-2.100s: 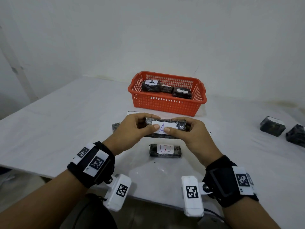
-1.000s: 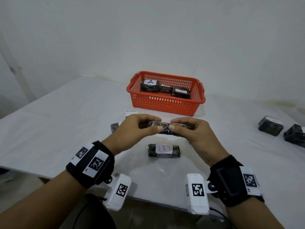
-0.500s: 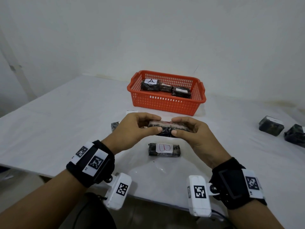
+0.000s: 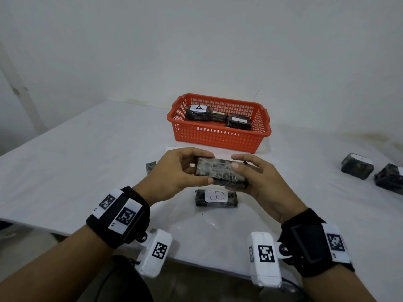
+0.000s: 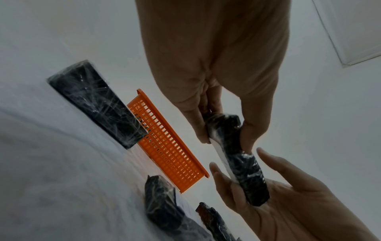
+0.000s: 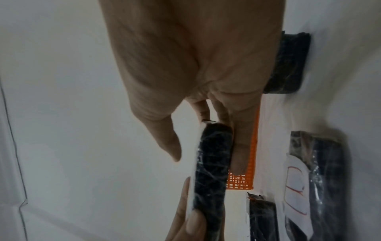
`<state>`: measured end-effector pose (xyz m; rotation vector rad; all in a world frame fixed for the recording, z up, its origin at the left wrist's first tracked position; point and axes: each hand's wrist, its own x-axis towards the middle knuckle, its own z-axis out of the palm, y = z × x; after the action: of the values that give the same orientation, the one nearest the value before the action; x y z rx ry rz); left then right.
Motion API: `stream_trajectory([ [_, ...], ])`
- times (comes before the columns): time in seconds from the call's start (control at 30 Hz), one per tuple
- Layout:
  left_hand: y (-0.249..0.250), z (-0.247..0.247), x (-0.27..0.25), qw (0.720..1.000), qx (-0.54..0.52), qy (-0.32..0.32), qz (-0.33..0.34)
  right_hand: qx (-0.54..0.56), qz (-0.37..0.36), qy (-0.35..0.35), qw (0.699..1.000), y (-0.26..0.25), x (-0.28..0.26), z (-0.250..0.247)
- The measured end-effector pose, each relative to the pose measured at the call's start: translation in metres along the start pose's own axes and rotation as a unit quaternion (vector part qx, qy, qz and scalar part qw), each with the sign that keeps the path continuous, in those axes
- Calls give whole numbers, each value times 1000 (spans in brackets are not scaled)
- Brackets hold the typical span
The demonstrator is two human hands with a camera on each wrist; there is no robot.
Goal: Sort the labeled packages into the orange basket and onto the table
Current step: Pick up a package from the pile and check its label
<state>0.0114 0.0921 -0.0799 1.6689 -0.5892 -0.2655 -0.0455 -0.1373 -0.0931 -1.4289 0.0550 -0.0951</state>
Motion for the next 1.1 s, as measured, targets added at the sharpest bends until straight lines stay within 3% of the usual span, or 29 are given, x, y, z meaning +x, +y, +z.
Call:
stream_trajectory([
  [0.13, 2, 1, 1, 1000, -8, -12, 3, -10, -3, -3, 1000, 0, 0, 1],
  [0.37, 1, 4, 4, 998, 21, 59, 8, 7, -2, -2, 1000, -1, -2, 6],
  [0.63, 3, 8, 2, 999, 11, 49, 19, -37, -36, 25, 998, -1, -4, 11],
  [0.8, 3, 5, 4, 998, 8, 62, 20, -34, -35, -14, 999, -1, -7, 7],
  [1.1, 1, 7, 3, 998, -3, 58, 20, -62, -33, -4, 997, -1, -6, 6],
])
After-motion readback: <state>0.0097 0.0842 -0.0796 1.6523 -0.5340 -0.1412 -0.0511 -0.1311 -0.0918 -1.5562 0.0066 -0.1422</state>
